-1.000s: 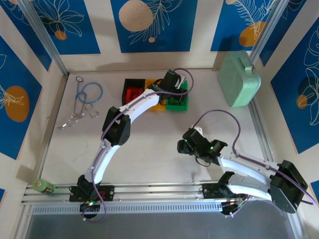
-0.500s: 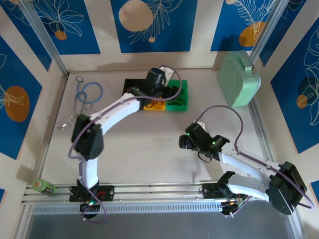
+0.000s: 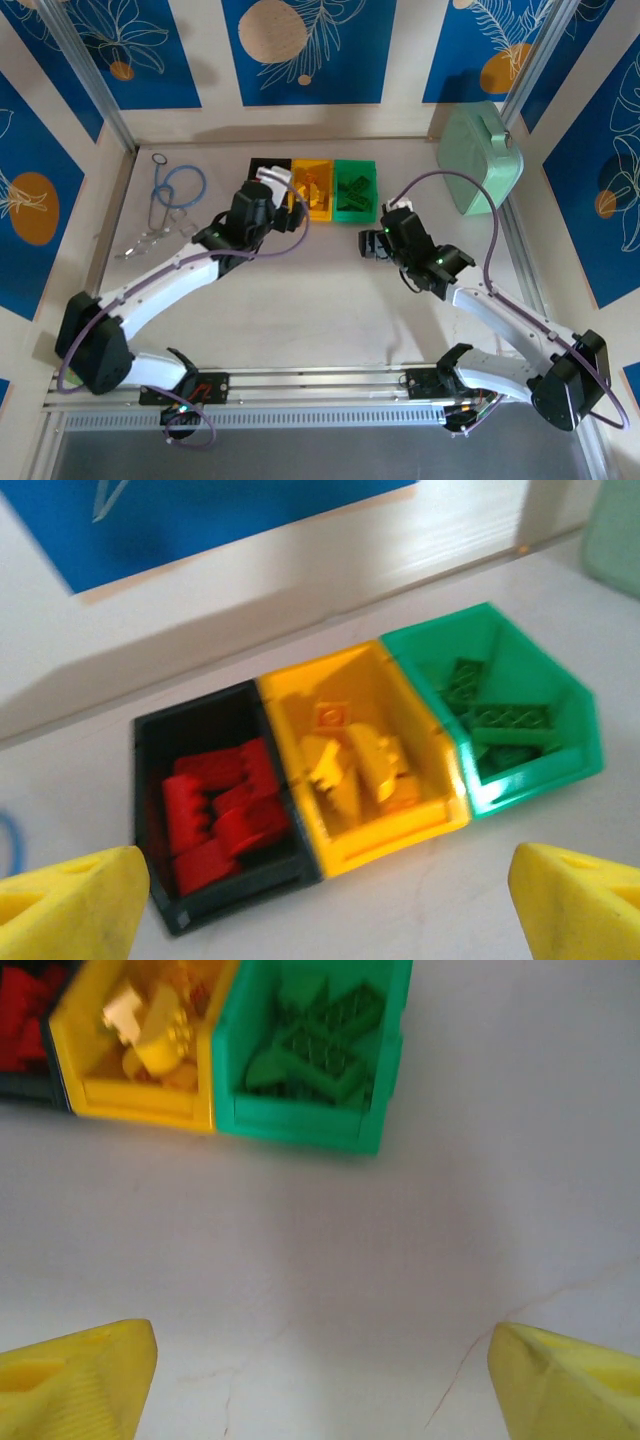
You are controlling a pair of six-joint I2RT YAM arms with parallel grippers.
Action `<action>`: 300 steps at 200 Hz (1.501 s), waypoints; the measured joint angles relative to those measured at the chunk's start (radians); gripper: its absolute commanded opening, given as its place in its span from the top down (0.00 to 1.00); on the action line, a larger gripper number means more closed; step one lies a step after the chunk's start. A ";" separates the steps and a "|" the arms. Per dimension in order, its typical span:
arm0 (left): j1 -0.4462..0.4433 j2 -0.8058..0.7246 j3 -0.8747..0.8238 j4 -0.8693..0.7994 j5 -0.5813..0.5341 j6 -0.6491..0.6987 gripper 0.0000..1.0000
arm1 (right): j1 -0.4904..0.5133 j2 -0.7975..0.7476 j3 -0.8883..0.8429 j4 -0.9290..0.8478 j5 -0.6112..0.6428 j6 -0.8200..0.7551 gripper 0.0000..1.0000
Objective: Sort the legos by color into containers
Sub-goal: Reset both arms
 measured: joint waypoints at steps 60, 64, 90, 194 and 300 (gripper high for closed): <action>0.030 -0.316 -0.236 0.089 -0.216 0.048 0.05 | 0.002 -0.112 -0.025 0.118 0.157 -0.225 0.01; 0.031 -0.333 -0.258 0.101 -0.233 0.052 0.04 | 0.002 -0.123 -0.037 0.127 0.166 -0.230 0.01; 0.032 -0.418 -0.426 0.166 -0.346 0.085 0.04 | 0.001 -0.186 -0.144 0.167 0.217 -0.235 0.01; 0.032 -0.634 -0.701 0.127 -0.622 0.004 0.00 | -0.079 -0.904 -0.681 0.200 0.266 -0.217 0.01; 0.015 -0.829 -0.892 0.183 -0.792 0.005 0.00 | -0.111 -0.940 -0.749 0.192 0.242 -0.199 0.01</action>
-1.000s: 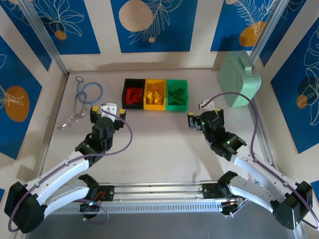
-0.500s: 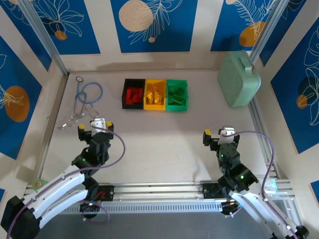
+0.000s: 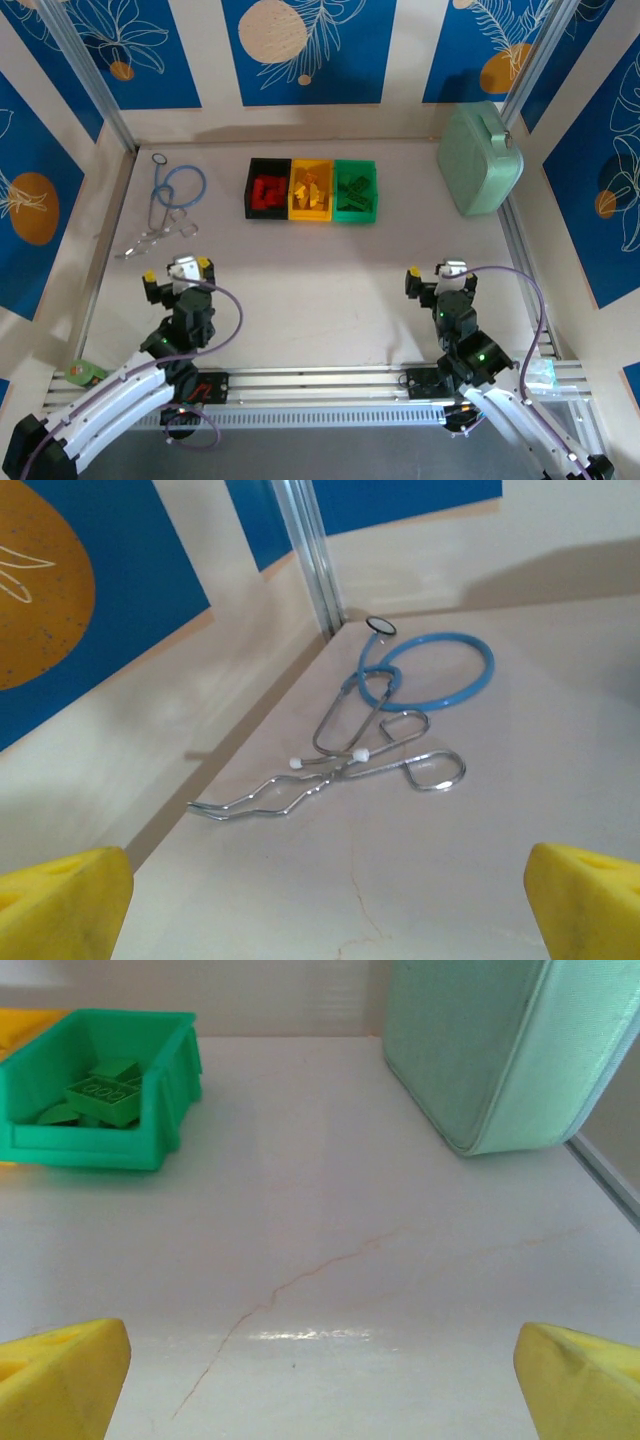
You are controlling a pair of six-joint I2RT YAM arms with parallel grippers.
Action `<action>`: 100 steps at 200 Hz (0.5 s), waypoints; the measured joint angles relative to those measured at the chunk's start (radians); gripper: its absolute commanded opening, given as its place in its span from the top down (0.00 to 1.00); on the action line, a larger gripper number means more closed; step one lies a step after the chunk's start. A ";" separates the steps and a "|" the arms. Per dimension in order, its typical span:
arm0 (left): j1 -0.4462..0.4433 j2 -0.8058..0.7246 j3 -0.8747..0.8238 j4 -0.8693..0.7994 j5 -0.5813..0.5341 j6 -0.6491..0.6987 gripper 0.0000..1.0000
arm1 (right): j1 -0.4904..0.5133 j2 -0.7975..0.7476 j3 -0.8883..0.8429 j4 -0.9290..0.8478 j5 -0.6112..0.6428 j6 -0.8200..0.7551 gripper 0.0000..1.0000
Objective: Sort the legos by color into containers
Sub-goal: Reset both arms
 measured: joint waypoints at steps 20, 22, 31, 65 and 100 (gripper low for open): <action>0.000 -0.043 -0.020 0.008 -0.016 0.000 0.00 | -0.031 0.000 -0.019 0.050 0.000 -0.005 0.01; 0.000 -0.046 -0.022 0.010 -0.016 0.001 0.00 | -0.034 0.000 -0.021 0.057 0.000 -0.007 0.01; 0.000 -0.064 -0.037 0.018 -0.017 0.005 0.00 | -0.050 0.000 -0.032 0.079 -0.002 -0.010 0.01; 0.001 -0.079 -0.072 0.083 -0.018 0.024 0.00 | -0.114 0.000 -0.067 0.169 -0.032 -0.028 0.01; 0.029 -0.062 -0.114 0.215 0.000 0.053 0.00 | -0.193 0.002 -0.117 0.282 -0.079 -0.030 0.01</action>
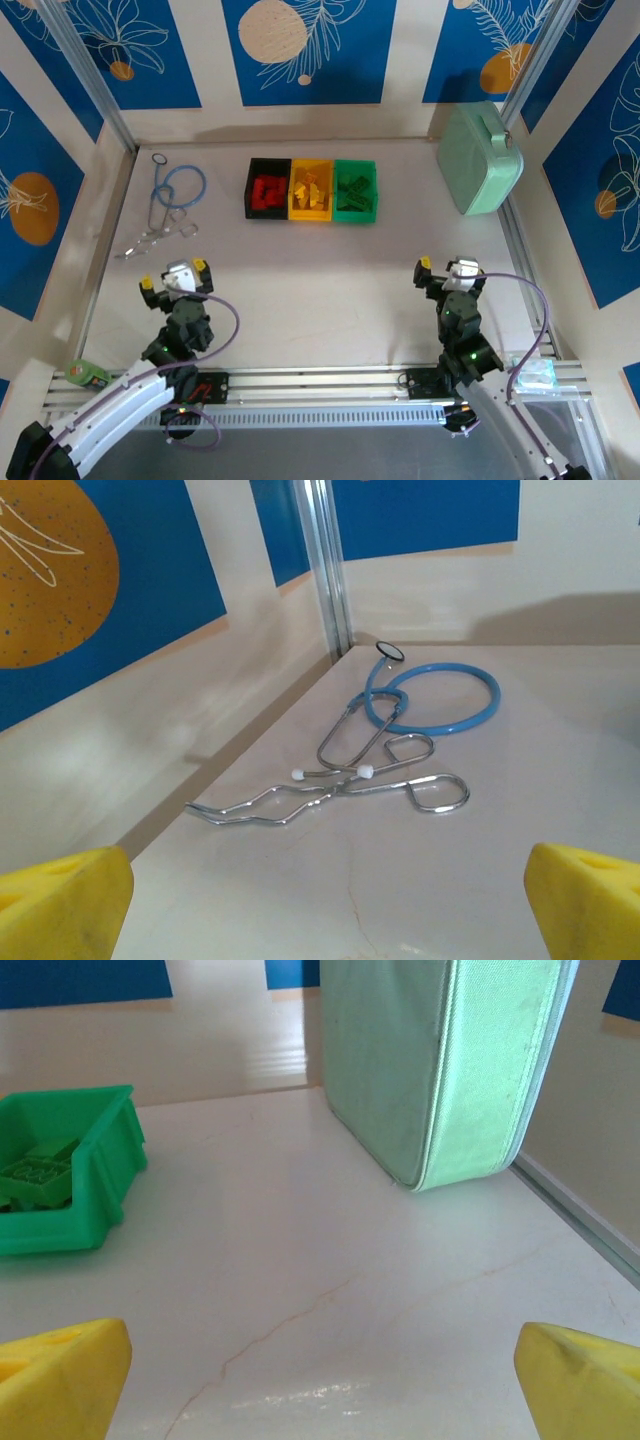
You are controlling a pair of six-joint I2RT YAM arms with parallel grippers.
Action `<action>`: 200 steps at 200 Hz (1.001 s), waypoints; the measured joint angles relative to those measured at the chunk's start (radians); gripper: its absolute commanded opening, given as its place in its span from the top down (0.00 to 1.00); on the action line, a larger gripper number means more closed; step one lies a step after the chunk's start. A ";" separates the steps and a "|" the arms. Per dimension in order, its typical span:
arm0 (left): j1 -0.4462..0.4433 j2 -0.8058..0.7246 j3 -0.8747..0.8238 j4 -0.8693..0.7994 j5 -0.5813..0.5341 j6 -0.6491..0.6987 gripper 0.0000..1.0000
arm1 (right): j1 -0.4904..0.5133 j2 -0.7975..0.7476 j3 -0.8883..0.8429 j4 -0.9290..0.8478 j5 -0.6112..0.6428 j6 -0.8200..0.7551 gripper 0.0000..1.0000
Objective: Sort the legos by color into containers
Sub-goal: Reset both arms
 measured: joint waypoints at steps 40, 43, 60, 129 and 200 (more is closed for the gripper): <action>0.097 0.075 0.000 0.097 0.060 -0.019 0.00 | -0.112 0.022 -0.002 0.066 -0.072 0.030 0.01; 0.104 0.082 0.000 0.103 0.065 -0.023 0.00 | -0.119 0.026 -0.002 0.070 -0.076 0.032 0.01; 0.157 0.145 0.000 0.150 0.101 -0.035 0.00 | -0.156 0.071 -0.003 0.104 -0.106 0.047 0.01; 0.265 0.430 0.000 0.354 0.224 -0.045 0.00 | -0.211 0.270 -0.004 0.284 -0.164 0.081 0.01; 0.337 0.649 0.004 0.568 0.297 -0.044 0.00 | -0.273 0.412 -0.004 0.421 -0.190 0.128 0.01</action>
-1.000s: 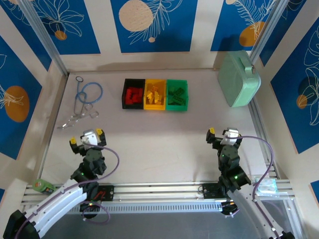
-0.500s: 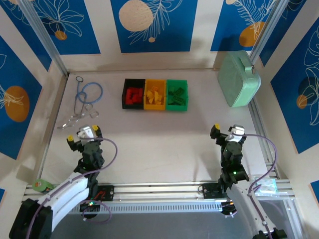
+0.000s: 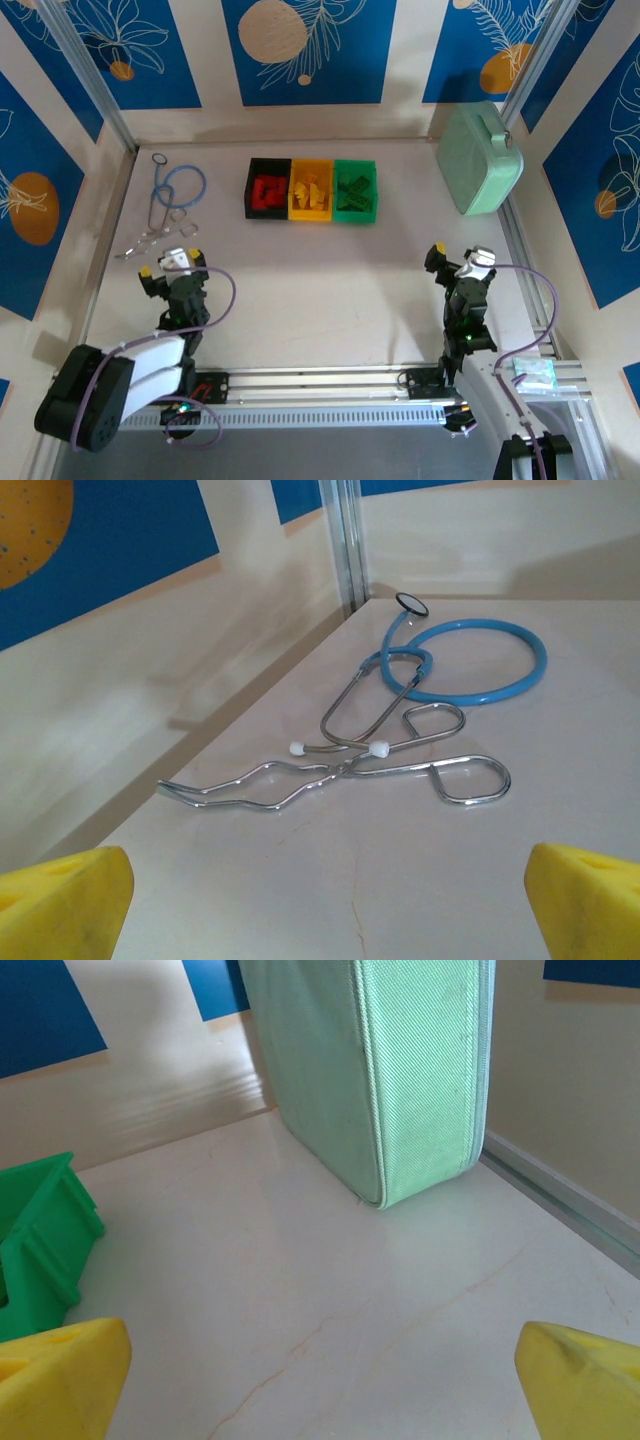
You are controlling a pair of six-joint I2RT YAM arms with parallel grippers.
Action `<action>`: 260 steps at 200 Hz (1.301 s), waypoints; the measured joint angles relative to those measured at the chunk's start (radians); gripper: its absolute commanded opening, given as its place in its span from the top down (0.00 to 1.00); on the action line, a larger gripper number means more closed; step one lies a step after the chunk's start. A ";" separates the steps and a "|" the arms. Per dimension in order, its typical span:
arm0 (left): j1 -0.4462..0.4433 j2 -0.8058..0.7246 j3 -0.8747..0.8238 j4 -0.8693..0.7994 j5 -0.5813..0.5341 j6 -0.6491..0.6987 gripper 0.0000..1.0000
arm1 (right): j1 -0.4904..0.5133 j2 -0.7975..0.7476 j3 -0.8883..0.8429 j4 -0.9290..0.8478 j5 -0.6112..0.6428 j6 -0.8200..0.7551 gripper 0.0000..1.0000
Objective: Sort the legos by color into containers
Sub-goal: Reset both arms
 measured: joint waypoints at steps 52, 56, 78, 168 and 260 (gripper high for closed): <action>0.010 0.207 0.030 0.202 0.054 0.026 0.00 | -0.020 0.222 0.000 0.177 -0.018 0.016 0.01; 0.011 0.224 0.034 0.220 0.059 0.029 0.00 | -0.021 0.244 0.000 0.193 -0.019 0.017 0.01; 0.014 0.343 0.064 0.320 0.094 0.044 0.00 | -0.023 0.381 0.000 0.286 -0.037 0.019 0.01; -0.002 0.494 0.167 0.402 0.277 0.188 0.00 | 0.032 0.994 0.190 0.664 -0.242 -0.171 0.01; 0.070 0.502 0.194 0.339 0.456 0.175 0.00 | 0.047 0.988 0.261 0.605 -0.292 -0.237 0.01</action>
